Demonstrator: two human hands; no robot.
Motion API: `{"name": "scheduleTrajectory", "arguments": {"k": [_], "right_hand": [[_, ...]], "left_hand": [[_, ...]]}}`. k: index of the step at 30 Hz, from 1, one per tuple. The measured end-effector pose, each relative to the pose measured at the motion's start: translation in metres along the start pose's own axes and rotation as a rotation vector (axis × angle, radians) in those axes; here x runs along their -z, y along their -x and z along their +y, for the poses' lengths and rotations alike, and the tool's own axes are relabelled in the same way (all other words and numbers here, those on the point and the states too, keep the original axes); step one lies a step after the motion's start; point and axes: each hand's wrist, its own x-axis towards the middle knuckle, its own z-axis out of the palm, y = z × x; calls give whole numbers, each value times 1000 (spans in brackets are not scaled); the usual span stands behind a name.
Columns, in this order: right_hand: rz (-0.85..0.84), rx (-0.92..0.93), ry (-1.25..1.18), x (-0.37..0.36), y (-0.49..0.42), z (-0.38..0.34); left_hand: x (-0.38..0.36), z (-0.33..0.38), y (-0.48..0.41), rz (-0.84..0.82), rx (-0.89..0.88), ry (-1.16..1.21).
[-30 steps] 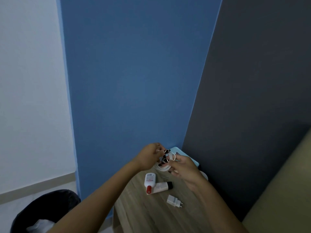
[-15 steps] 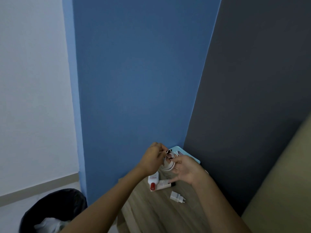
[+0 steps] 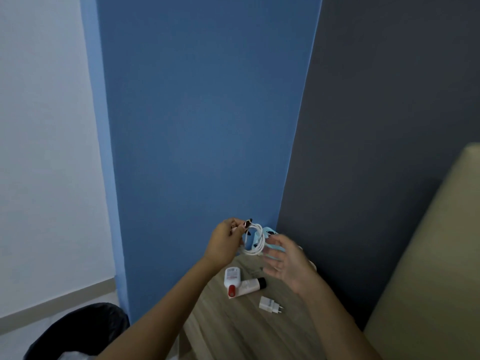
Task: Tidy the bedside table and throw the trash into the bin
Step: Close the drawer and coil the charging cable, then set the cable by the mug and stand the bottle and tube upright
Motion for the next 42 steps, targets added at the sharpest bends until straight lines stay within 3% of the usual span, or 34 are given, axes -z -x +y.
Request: {"name": "scheduleTrajectory", "arguments": {"k": [11,18,23,26,28,32,35,40,42], "right_hand": [[-7,464,262,6,13,0],[14,437,129,27,-4,1],[18,410,58,39,-27,-2],[77,404,10,49,-48,-1],[123,385,-22,56,-61,3],[233,318,-62,76,-97,21],[295,283,-64,92,-119,32],[362,252,-50,116,-153,55],[383,231,-42,122,-163,66]], "left_hand": [[-18,9,3,-8,140,165],[-31,11,3,-75,118,174],[-33,-13,-18,14,226,335],[-42,-58,-35,15,155,143],[-54,-91,-43,-96,75,-60],[-100,-162,-57,-522,-77,-414],[-132,-199,-61,-752,-185,-607],[-173,-253,-73,-976,-239,-758],[-183,-268,-73,-995,-266,-829]]}}
